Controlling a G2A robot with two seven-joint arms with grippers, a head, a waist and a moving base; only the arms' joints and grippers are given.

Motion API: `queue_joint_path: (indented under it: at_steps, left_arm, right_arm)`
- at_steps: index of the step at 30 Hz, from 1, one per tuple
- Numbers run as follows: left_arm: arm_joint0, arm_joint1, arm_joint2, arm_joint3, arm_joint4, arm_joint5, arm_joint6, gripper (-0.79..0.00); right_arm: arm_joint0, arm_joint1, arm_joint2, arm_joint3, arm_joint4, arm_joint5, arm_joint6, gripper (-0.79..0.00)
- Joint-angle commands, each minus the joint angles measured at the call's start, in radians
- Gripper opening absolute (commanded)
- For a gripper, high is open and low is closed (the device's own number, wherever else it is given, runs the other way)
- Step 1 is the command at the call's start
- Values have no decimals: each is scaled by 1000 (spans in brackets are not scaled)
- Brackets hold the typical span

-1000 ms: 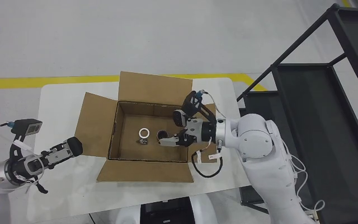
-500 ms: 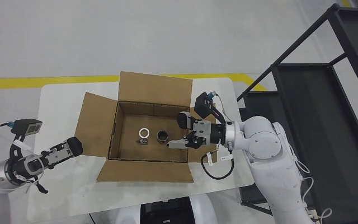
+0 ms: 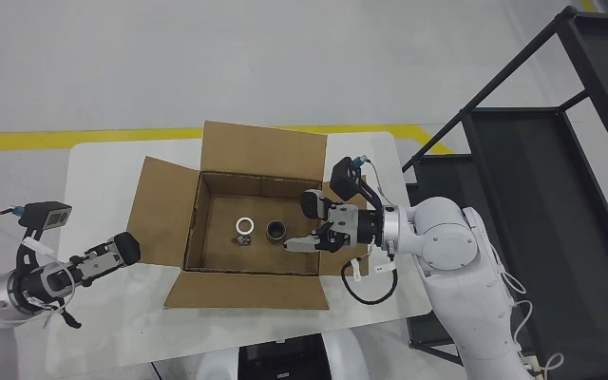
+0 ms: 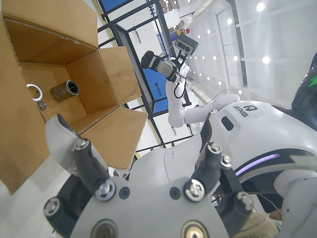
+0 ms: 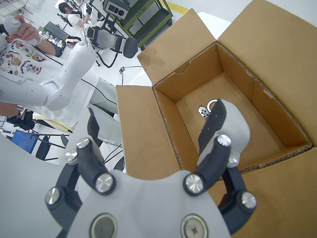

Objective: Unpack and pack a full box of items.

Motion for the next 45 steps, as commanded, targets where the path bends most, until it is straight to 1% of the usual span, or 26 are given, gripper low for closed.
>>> queue_joint_path:
  at_steps: [1, 4, 5, 8, 13, 18, 21, 26, 28, 40, 42, 44, 45]
  left_arm:
    - [0, 0, 0, 0, 0, 0, 0, 0]
    - [0, 0, 0, 0, 0, 0, 0, 0]
    - [0, 0, 3, -6, 4, 6, 21, 0]
    - [1, 1, 4, -9, -21, 24, 41, 0]
    - [-12, 6, -34, 30, -87, 37, 37, 0]
    - [-18, 12, -71, 75, -133, 61, 16, 0]
    - [-23, 15, -87, 107, -169, 81, 4, 0]
    - [-24, 15, -89, 111, -172, 84, 2, 0]
    - [-24, 15, -89, 111, -172, 84, 2, 0]
    - [-24, 15, -89, 111, -172, 84, 2, 0]
    - [-24, 15, -89, 111, -172, 84, 2, 0]
    - [-24, 15, -89, 111, -172, 84, 2, 0]
    - [-23, 15, -87, 108, -169, 86, 18, 0]
  right_arm:
    - [0, 0, 0, 0, 0, 0, 0, 0]
    - [-9, 2, -9, -4, 25, -3, -30, 0]
    - [-10, 4, -11, -4, 51, -8, -32, 0]
    - [-32, 12, 3, -19, 132, -31, -13, 0]
    - [-66, 29, 55, -32, 318, -57, 56, 0]
    - [-94, 46, 125, 15, 544, -77, 117, 0]
    - [-112, 55, 169, 47, 648, -85, 142, 0]
    - [-131, 65, 200, 85, 791, -89, 169, 0]
    - [-130, 69, 211, 96, 770, -88, 170, 0]
    - [-130, 69, 211, 96, 770, -88, 170, 0]
    - [-133, 69, 212, 99, 784, -69, 137, 0]
    - [-138, 71, 219, 114, 830, -49, 117, 0]
    - [-140, 72, 228, 127, 848, -42, 114, 0]
